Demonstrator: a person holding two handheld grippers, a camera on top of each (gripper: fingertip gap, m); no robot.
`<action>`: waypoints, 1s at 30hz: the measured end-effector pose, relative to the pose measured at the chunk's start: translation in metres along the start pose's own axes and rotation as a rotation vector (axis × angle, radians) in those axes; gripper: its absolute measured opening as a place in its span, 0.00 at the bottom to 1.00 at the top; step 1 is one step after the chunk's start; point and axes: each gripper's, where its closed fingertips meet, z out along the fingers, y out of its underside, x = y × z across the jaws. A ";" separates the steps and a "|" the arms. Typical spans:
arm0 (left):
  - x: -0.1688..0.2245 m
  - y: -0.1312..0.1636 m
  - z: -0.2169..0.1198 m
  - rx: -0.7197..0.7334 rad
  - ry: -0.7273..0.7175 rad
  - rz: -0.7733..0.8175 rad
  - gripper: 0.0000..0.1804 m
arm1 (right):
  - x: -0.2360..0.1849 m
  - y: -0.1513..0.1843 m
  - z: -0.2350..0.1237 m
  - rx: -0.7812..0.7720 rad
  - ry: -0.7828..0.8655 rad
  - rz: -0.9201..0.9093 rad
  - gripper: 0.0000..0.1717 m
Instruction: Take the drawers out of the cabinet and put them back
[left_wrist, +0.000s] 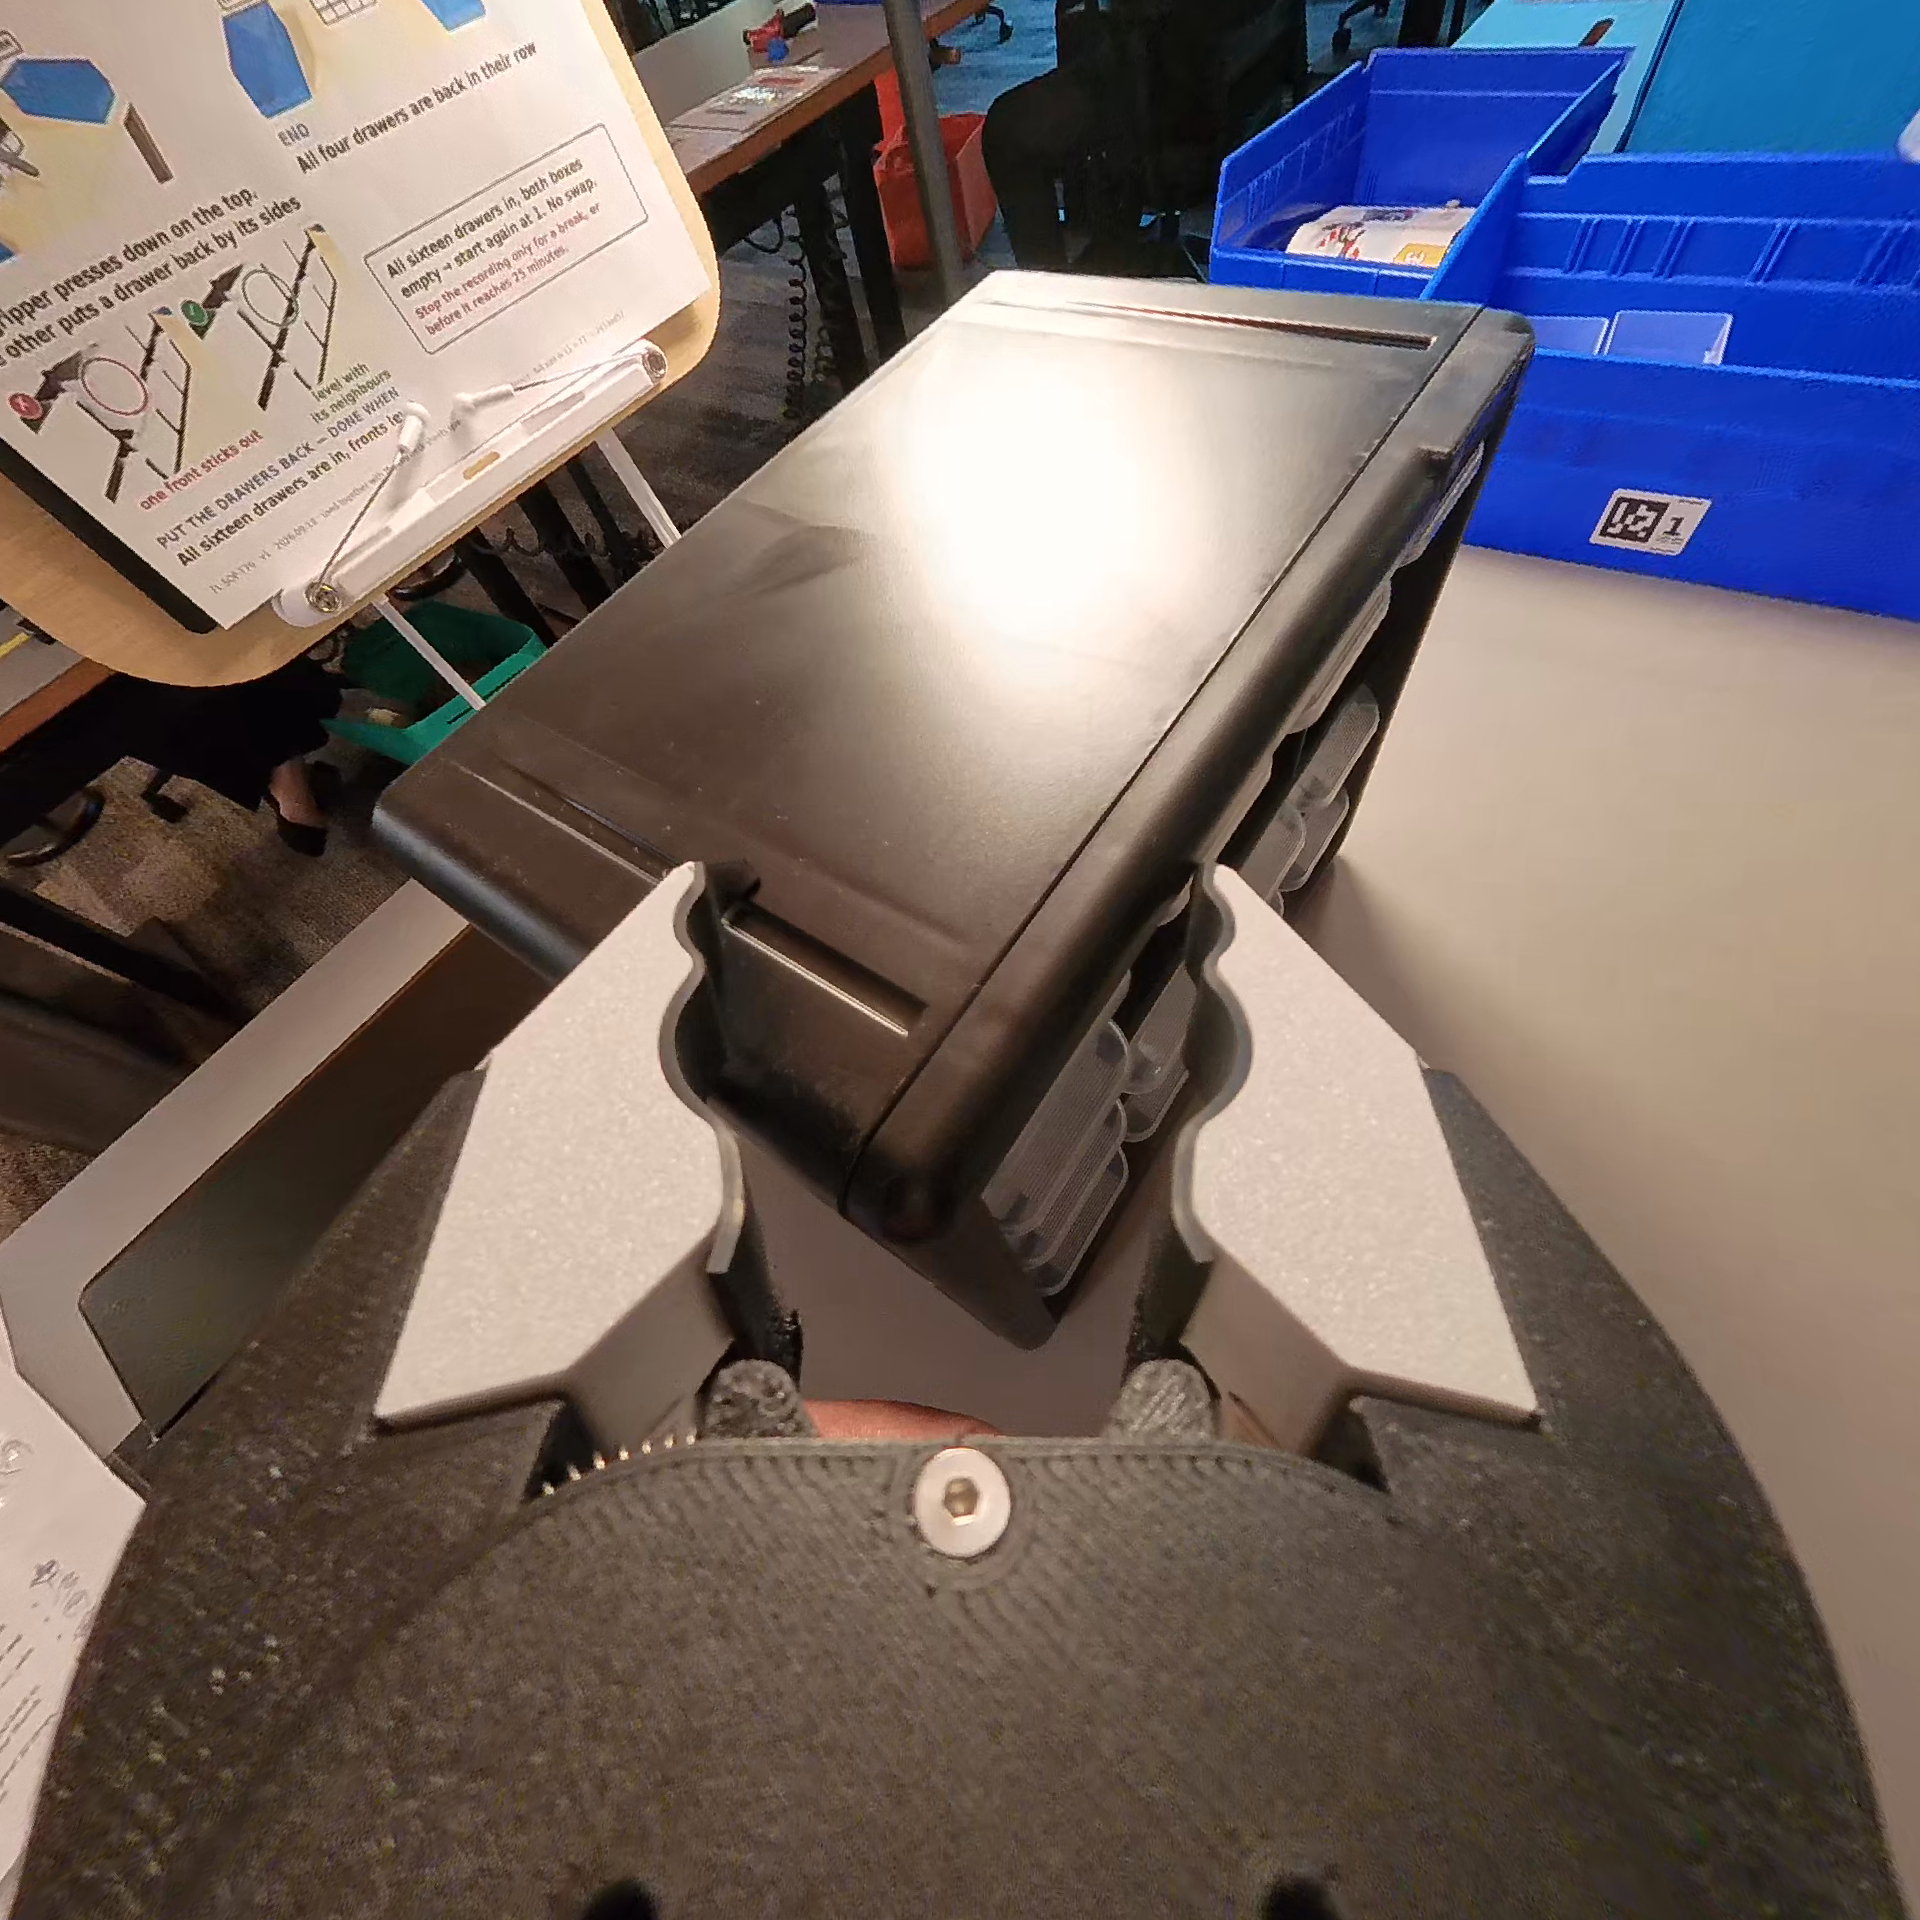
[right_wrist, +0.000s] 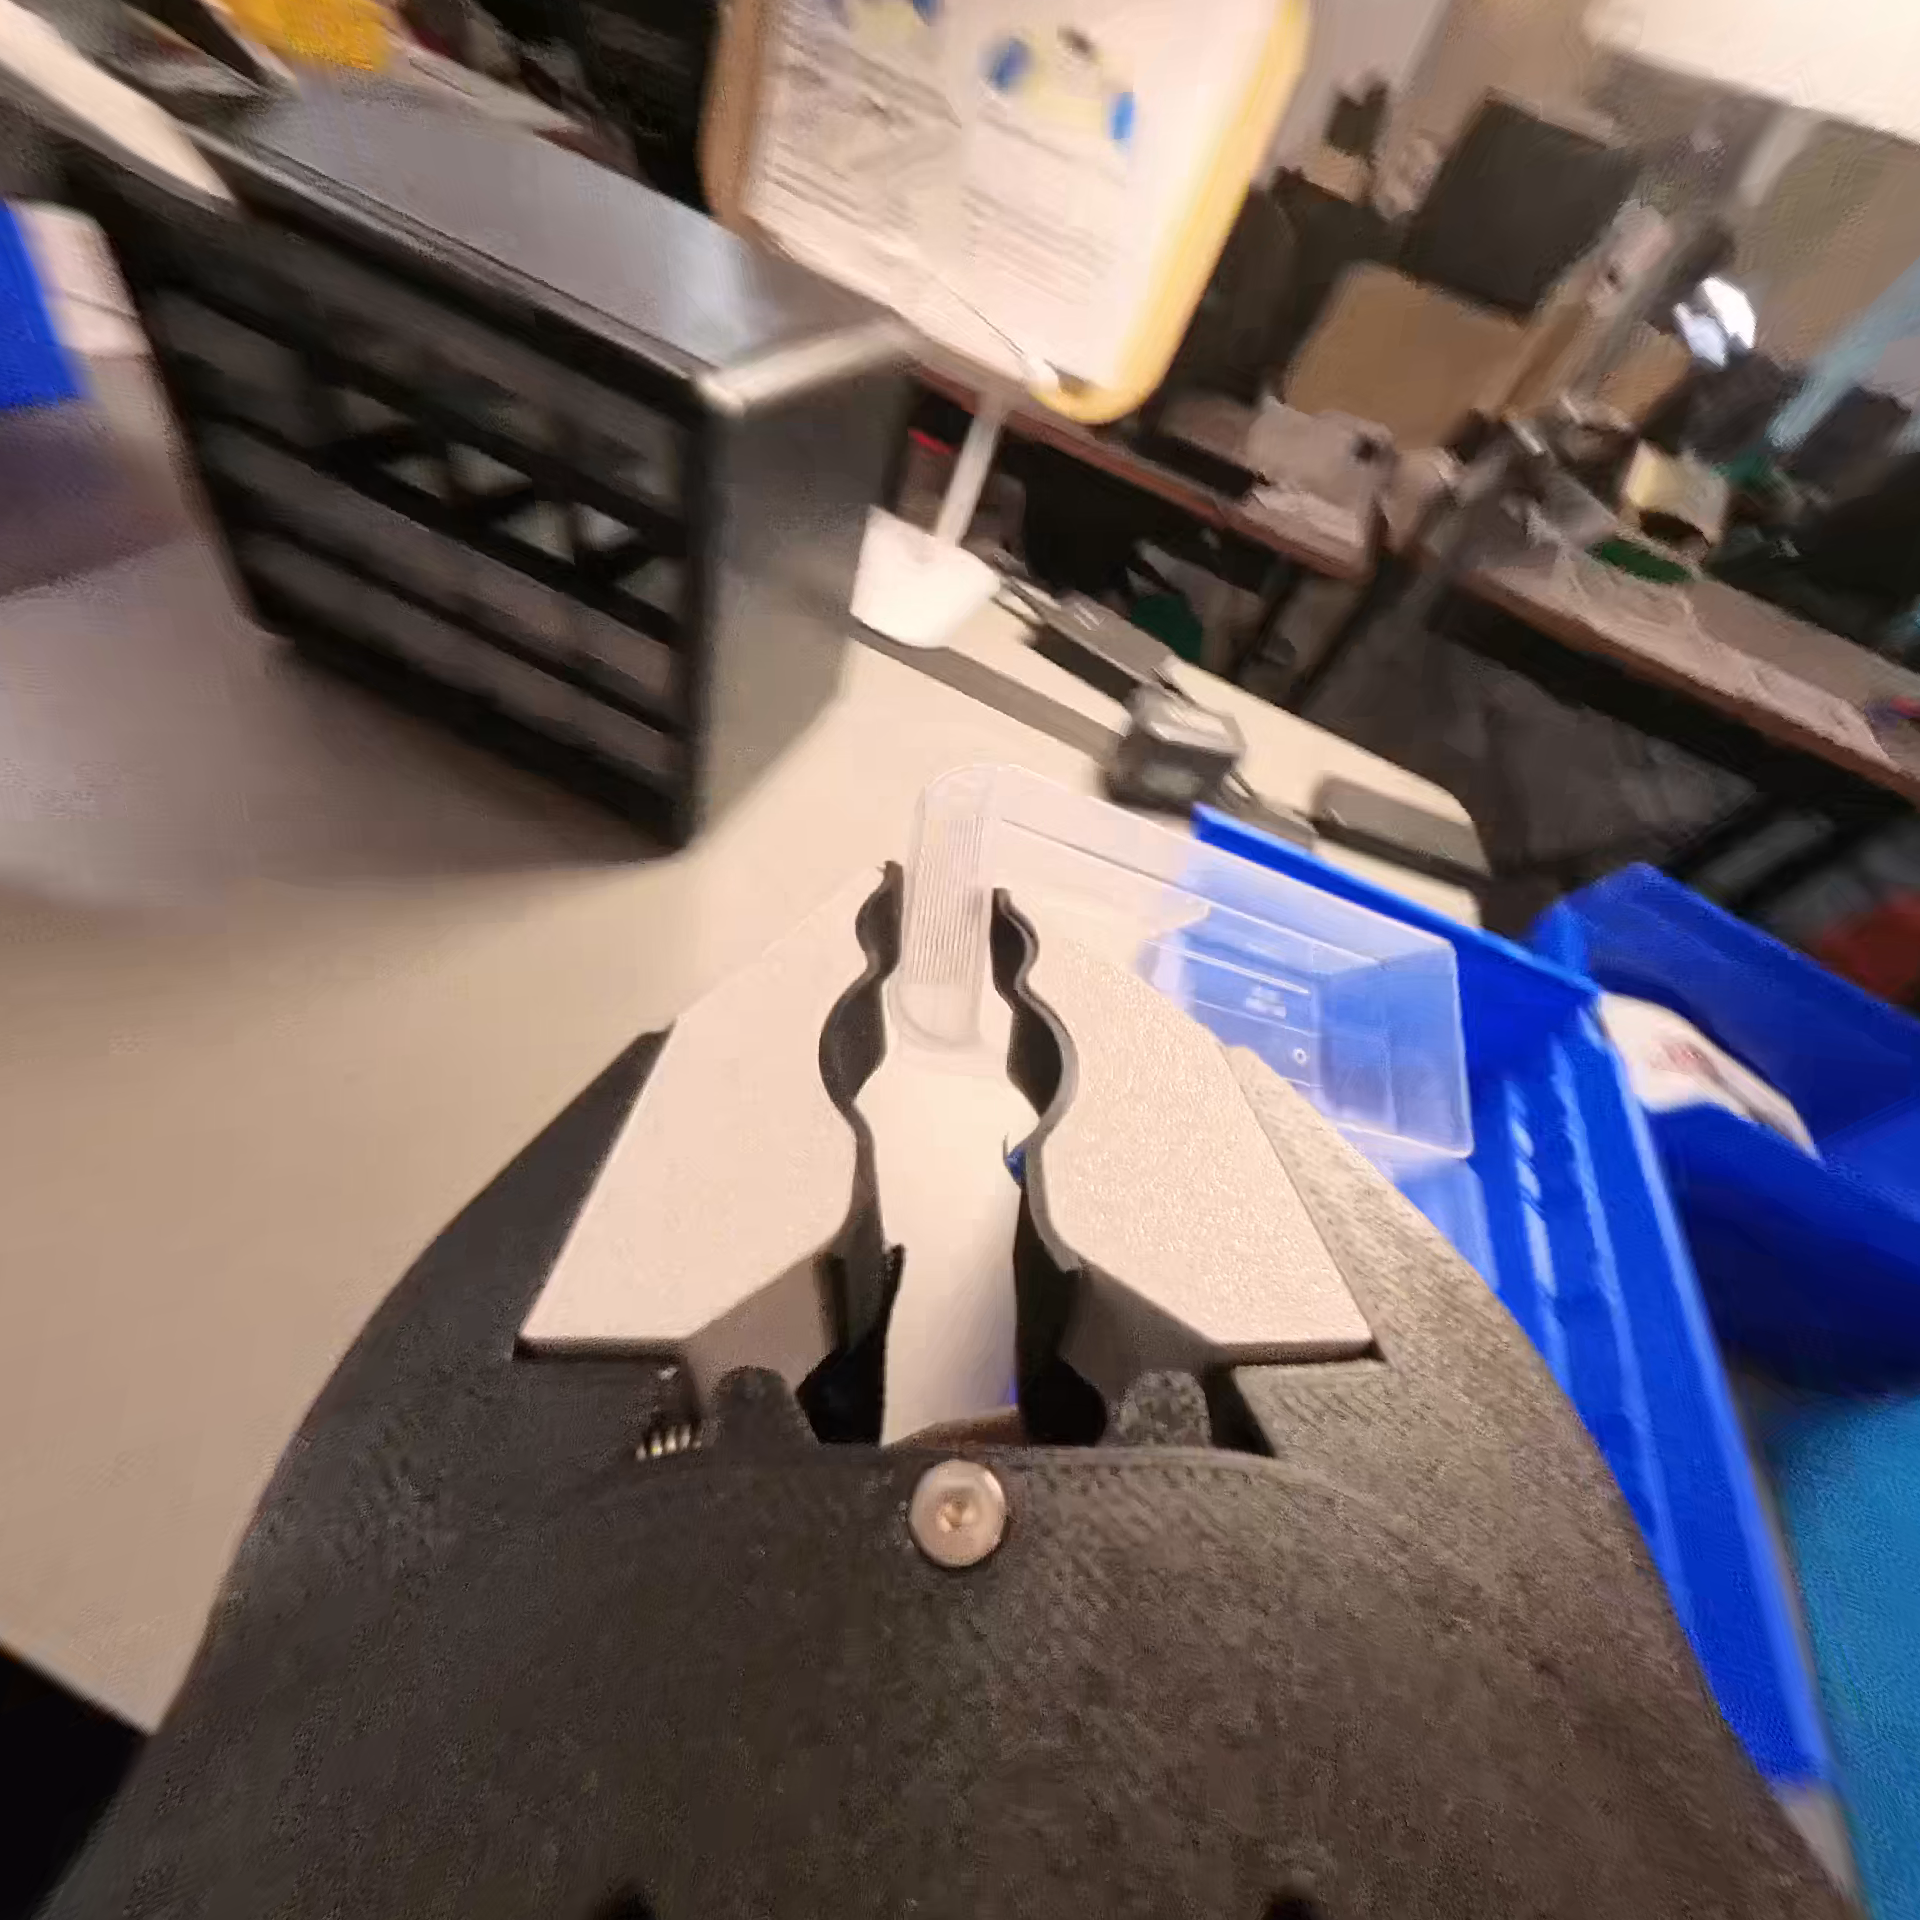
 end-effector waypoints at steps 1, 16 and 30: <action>0.000 0.000 0.000 0.000 0.000 0.000 0.50 | 0.023 0.014 -0.001 -0.046 0.041 0.020 0.10; 0.000 0.000 0.001 -0.009 -0.011 0.006 0.50 | 0.088 0.185 0.066 -0.531 0.025 0.006 0.11; 0.000 0.000 0.001 -0.008 -0.010 0.008 0.50 | 0.105 0.124 0.021 -0.271 0.159 0.105 0.20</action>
